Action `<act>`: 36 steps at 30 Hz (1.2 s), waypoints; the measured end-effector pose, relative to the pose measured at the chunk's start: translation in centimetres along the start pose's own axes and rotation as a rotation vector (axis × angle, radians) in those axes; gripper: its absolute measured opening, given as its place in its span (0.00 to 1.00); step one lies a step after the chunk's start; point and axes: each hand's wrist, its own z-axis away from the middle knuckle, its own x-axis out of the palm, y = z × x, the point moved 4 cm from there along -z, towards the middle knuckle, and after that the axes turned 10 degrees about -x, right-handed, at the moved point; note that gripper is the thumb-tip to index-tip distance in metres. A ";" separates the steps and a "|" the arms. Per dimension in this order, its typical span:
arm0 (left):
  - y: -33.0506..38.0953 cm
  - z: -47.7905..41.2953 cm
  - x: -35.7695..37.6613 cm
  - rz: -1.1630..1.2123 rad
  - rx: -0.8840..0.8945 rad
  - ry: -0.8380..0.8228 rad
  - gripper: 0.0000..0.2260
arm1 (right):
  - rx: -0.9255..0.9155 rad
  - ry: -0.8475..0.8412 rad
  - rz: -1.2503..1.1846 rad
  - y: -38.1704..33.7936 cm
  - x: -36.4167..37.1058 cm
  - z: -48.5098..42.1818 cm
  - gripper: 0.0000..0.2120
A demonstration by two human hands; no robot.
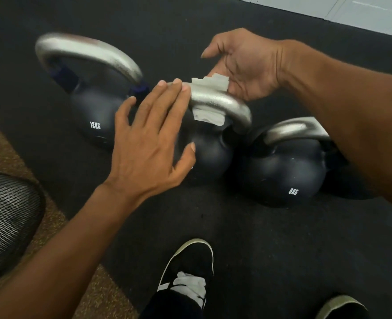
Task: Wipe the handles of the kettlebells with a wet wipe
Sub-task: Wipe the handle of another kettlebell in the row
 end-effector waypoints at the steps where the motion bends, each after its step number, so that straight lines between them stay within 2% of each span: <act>1: 0.0 0.1 0.2 -0.021 -0.001 0.013 0.37 | -0.001 0.011 0.019 -0.1 0.0 0.2 0.38; 4: -0.3 0.2 0.8 -0.034 0.010 0.054 0.37 | -0.084 0.135 0.134 -0.6 0.8 0.9 0.35; 7: -0.6 0.2 0.8 0.018 0.022 0.084 0.37 | -0.257 0.410 0.250 -1.5 2.4 2.3 0.27; 9: -0.5 0.2 0.5 0.038 0.022 0.097 0.36 | -0.277 0.595 0.744 -2.0 4.5 3.8 0.23; 11: -0.6 0.1 0.3 0.047 0.035 0.094 0.35 | -0.258 0.634 1.235 -1.1 7.5 4.4 0.26; 14: -1.0 0.1 0.3 0.037 0.060 0.065 0.35 | -0.273 0.777 1.442 2.2 11.2 4.8 0.34; 17: -1.6 0.0 0.0 0.024 0.092 0.040 0.35 | -0.217 0.841 1.612 5.7 12.3 4.2 0.35; 20: -1.9 -0.2 -0.4 0.026 0.109 0.019 0.35 | -0.173 0.892 1.658 5.8 12.2 3.4 0.35; 23: -2.0 0.1 -0.4 0.051 0.082 0.032 0.33 | -0.203 0.908 1.604 4.6 12.4 2.9 0.37; 27: -1.8 0.1 -0.3 0.082 0.074 0.059 0.32 | -0.268 0.856 1.358 0.4 11.3 3.3 0.38; 29: -1.9 0.1 -0.4 0.068 0.083 0.073 0.32 | -0.265 0.769 1.137 -1.5 10.0 3.9 0.35; 32: -2.3 0.0 -0.3 0.033 0.105 0.081 0.33 | -0.178 0.663 0.743 -3.0 7.3 4.4 0.41; 36: -2.3 0.0 -0.1 0.039 0.100 0.111 0.32 | -0.181 0.520 0.511 -3.3 4.8 2.5 0.45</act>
